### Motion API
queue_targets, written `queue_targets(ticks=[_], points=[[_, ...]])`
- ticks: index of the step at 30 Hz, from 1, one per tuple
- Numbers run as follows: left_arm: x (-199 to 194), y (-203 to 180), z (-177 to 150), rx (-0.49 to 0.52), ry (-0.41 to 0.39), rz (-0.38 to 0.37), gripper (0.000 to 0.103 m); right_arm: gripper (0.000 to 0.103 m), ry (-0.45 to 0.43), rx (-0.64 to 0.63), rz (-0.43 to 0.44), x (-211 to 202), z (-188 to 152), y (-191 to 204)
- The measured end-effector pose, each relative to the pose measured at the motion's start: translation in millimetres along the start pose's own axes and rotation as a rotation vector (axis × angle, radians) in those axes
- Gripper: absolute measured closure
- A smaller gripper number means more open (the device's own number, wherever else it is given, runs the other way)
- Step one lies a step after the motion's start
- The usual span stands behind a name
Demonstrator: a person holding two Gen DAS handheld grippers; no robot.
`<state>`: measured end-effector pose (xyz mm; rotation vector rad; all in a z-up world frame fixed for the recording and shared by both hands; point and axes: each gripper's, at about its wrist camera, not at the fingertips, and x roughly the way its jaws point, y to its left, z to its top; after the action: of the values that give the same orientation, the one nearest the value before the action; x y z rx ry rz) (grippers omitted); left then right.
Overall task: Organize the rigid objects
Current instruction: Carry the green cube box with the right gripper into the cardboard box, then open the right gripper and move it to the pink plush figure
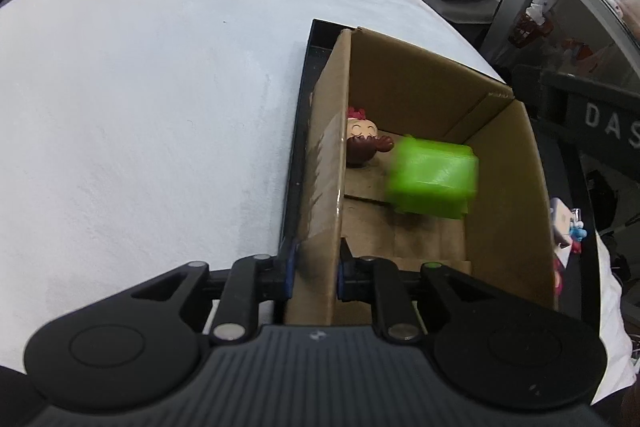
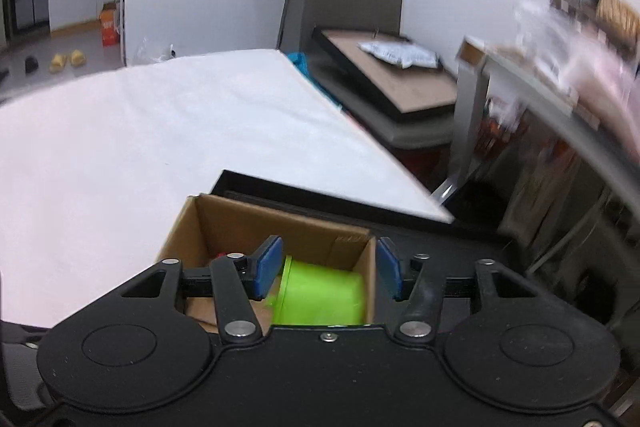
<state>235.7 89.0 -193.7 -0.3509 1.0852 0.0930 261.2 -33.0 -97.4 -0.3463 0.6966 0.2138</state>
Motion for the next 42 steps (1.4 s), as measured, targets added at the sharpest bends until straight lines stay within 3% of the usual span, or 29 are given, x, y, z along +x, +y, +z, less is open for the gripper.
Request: queue_targets(ticks=[15,20,22,34,38,42], points=[[-6,-8,-2,0.019,-0.011,0.019,0.085,0.032,0.02,0.042,-0.047,-23,-32,-36],[-12,-15,-2,0.045,-0.021,0.013,0.064,0.028,0.035,0.086,-0.057,-27,-47,-56],[-14,-19,-2,0.06,-0.033,0.027,0.061,0.028,0.039,0.116,-0.058,-28,-53,-65],[-24,-33,-3,0.107,-0.029,0.08,0.06,0.023,0.079,0.285,-0.046,-20,-100,-101],[-25,-39,-2,0.125,-0.031,0.099,0.059,0.013,0.076,0.367,-0.06,-19,-117,-109],[-24,-43,0,0.132,-0.029,0.125,0.058,0.012,0.066,0.43,-0.065,-15,-134,-112]])
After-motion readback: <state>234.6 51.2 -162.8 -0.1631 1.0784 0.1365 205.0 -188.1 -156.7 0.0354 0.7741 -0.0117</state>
